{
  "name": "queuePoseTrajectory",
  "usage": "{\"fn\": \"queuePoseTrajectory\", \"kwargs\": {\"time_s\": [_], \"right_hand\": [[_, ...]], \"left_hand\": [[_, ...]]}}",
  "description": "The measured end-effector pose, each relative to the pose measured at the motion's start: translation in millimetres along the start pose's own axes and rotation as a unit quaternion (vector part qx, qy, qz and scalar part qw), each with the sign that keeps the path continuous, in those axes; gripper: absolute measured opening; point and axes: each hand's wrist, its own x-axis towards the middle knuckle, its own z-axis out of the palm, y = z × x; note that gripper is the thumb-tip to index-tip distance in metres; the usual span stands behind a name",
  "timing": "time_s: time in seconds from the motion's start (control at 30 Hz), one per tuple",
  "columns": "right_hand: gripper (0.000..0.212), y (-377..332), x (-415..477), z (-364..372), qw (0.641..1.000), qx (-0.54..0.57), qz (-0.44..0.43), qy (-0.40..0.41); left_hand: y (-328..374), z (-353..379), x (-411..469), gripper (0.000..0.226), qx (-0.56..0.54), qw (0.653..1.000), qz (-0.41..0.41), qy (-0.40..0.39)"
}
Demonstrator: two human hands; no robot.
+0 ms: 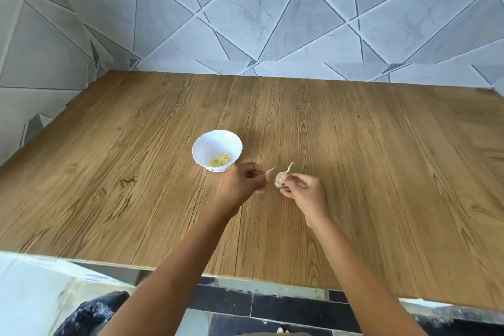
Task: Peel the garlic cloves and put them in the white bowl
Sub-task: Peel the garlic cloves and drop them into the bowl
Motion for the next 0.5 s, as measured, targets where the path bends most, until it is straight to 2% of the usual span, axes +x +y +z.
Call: {"fn": "queuePoseTrajectory", "kwargs": {"time_s": [0.07,0.17,0.23,0.33,0.43,0.5], "right_hand": [[0.017,-1.6,8.9,0.3,0.992,-0.111,-0.057,0.022],[0.014,-3.8,15.2,8.7,0.964,-0.236,-0.118,-0.016],[0.014,1.3,15.3,12.6,0.958,-0.253,-0.137,-0.019],[0.017,7.5,6.9,10.1,0.954,-0.234,-0.183,0.027],[0.013,6.9,-14.9,3.5,0.943,-0.248,-0.211,0.062],[0.016,12.1,-32.7,3.5,0.924,-0.278,-0.257,0.056]], "left_hand": [[1.0,-7.9,-4.1,0.021,0.005,1.000,-0.007,0.000],[3.4,-17.3,-14.9,0.022,0.006,1.000,-0.021,-0.002],[2.7,-20.0,-21.0,0.014,-0.027,0.999,-0.039,0.005],[-1.2,-20.8,-29.1,0.009,-0.045,0.997,-0.055,0.027],[-8.6,-22.7,-34.6,0.009,-0.003,0.997,-0.050,0.061],[-11.8,-24.7,-39.1,0.010,0.021,0.997,-0.042,0.067]]}}
